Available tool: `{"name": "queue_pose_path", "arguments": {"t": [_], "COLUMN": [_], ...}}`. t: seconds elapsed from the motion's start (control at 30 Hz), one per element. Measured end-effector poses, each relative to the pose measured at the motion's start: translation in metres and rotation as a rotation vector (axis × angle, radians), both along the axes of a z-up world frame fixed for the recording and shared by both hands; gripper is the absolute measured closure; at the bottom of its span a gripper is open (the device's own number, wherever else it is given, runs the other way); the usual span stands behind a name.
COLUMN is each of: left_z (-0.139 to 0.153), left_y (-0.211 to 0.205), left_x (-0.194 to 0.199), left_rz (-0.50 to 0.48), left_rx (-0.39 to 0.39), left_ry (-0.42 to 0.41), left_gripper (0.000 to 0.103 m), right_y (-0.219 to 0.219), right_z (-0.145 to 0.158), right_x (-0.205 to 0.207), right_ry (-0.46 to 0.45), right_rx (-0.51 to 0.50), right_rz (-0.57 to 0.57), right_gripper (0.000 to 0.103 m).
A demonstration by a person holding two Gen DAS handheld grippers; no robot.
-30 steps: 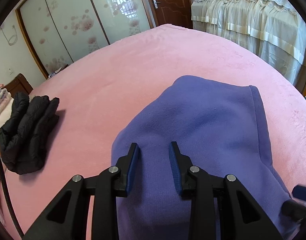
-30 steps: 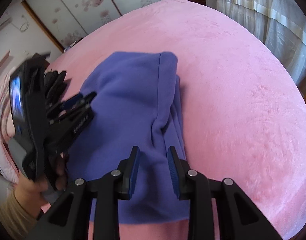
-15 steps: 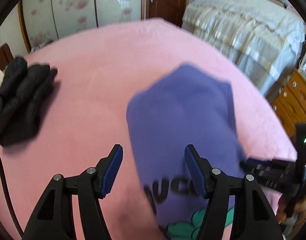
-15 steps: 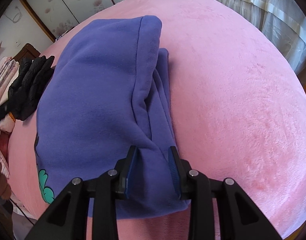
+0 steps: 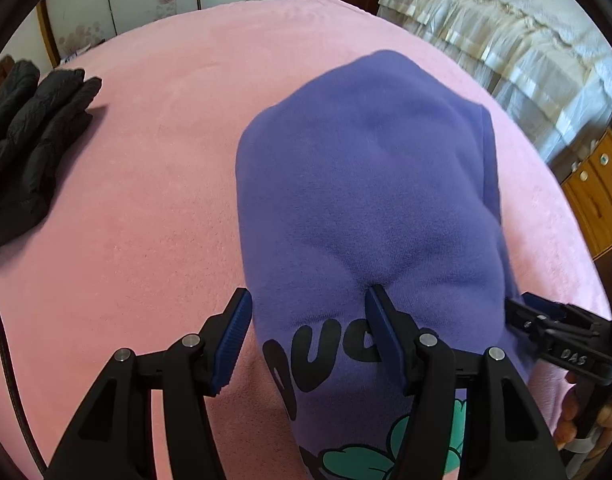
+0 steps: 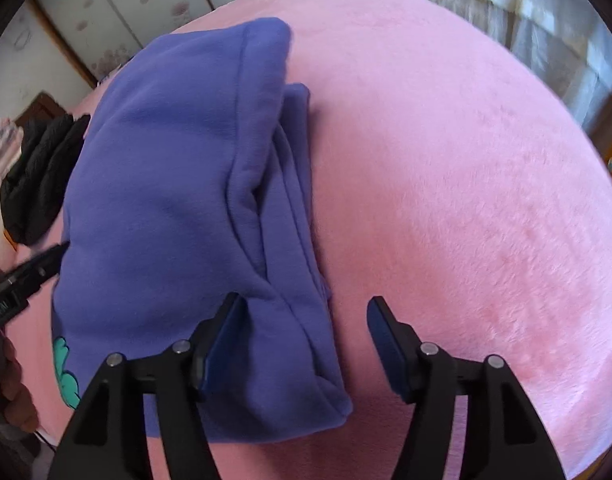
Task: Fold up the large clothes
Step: 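Grasp the folded hoodie's end with both grippers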
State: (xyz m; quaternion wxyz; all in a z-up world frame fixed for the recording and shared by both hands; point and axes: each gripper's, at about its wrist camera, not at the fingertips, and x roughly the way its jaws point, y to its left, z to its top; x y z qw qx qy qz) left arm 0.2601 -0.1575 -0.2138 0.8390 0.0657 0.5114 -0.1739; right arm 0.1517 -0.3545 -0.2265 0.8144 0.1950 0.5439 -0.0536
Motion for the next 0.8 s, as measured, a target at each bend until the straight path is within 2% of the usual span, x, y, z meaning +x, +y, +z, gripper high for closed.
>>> {"name": "queue_pose_path", "arguments": {"t": [0.07, 0.13, 0.23, 0.33, 0.47, 0.53, 0.57, 0.67, 0.73, 0.8], "left_z": [-0.002, -0.003, 0.002, 0.007, 0.012, 0.015, 0.017, 0.024, 0.028, 0.028], "left_y": [-0.009, -0.013, -0.011, 0.002, 0.022, 0.030, 0.034, 0.045, 0.052, 0.057], "left_x": [-0.002, -0.004, -0.006, -0.004, 0.003, 0.007, 0.009, 0.010, 0.011, 0.012], "left_rz": [-0.006, -0.012, -0.010, 0.002, 0.027, 0.026, 0.018, -0.012, -0.026, -0.023], "left_rx": [0.044, 0.070, 0.053, -0.013, -0.092, -0.146, -0.183, -0.286, -0.334, -0.382], "left_ry": [-0.023, -0.044, -0.056, -0.040, 0.017, 0.057, 0.079, 0.114, 0.126, 0.149], "left_gripper": [0.045, 0.045, 0.045, 0.044, 0.036, 0.034, 0.029, 0.022, 0.017, 0.014], "right_y": [-0.003, 0.001, 0.008, 0.010, 0.013, 0.010, 0.006, 0.004, 0.001, 0.001], "right_z": [-0.003, -0.003, 0.001, 0.007, 0.021, 0.030, 0.036, 0.051, 0.062, 0.068], "right_x": [-0.001, 0.001, 0.007, 0.011, 0.014, 0.013, 0.011, 0.011, 0.016, 0.021], "right_ry": [-0.005, -0.006, -0.001, 0.006, -0.003, -0.022, -0.035, -0.080, -0.109, -0.133], "right_rx": [0.013, -0.014, -0.059, -0.058, -0.064, -0.071, -0.068, -0.010, 0.025, 0.035], "right_rz": [-0.010, -0.002, 0.015, 0.026, 0.060, 0.075, 0.083, 0.108, 0.129, 0.145], "right_gripper": [0.036, 0.036, 0.035, 0.035, 0.034, 0.034, 0.032, 0.032, 0.030, 0.021]}}
